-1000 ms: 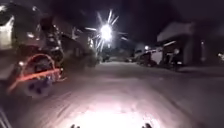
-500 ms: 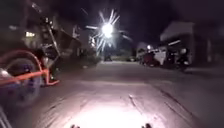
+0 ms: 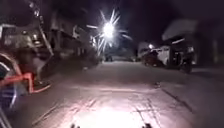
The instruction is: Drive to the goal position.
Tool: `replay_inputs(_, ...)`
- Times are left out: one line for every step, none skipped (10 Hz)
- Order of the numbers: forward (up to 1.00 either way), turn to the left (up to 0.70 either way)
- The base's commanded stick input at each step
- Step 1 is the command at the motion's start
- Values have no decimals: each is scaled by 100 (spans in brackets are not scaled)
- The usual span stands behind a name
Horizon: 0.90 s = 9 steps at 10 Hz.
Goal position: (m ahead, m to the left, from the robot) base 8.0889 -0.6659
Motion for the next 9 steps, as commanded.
replay_inputs(85,0)
replay_inputs(85,0)
replay_inputs(85,0)
replay_inputs(85,0)
replay_inputs(85,0)
replay_inputs(85,0)
replay_inputs(85,-7)
replay_inputs(85,-31)
replay_inputs(85,-17)
